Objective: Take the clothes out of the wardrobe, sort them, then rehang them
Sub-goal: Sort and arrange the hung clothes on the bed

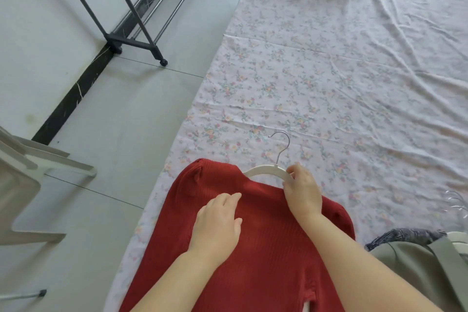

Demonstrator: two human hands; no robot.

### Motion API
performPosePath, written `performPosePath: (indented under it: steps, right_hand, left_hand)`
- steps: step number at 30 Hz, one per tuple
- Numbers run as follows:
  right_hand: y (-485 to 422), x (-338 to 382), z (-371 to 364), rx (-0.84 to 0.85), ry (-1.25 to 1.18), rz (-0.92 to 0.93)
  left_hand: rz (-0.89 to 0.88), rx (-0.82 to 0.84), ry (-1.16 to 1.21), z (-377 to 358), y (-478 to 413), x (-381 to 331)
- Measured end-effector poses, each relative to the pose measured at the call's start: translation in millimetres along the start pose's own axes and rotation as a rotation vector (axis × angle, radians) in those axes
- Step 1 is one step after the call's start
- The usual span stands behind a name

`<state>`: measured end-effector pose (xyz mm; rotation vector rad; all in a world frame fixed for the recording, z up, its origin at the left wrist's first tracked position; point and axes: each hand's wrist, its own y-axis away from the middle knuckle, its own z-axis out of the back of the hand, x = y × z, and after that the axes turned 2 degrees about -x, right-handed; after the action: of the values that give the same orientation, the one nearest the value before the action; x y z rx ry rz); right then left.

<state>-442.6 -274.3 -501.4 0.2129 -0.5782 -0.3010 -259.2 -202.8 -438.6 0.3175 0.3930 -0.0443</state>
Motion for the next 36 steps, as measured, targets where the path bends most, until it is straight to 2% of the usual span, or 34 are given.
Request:
performPosePath:
  steps: [4, 6, 11, 18, 23, 28, 36]
  right_hand:
    - [54, 2, 33, -0.051, -0.083, 0.124]
    - [85, 6, 51, -0.048, -0.130, 0.160]
    - [159, 36, 104, -0.071, -0.250, 0.155]
    - [238, 56, 175, -0.101, -0.314, 0.184]
    - [291, 44, 201, -0.275, -0.329, 0.209]
    - [356, 30, 213, -0.507, -0.315, 0.191]
    - [484, 11, 221, -0.696, -0.264, 0.083]
  left_hand:
    - [-0.031, -0.069, 0.042, 22, 15, -26]
    - [-0.086, -0.155, 0.035, 33, 23, -38]
    - [-0.206, -0.232, 0.062, 70, 62, -58]
    - [-0.251, -0.399, 0.190, 126, 133, -81]
    - [-0.324, -0.434, 0.325, 149, 183, -106]
    - [-0.477, -0.390, 0.373, 152, 228, -124]
    - [-0.570, -0.173, 0.472, 145, 315, -147]
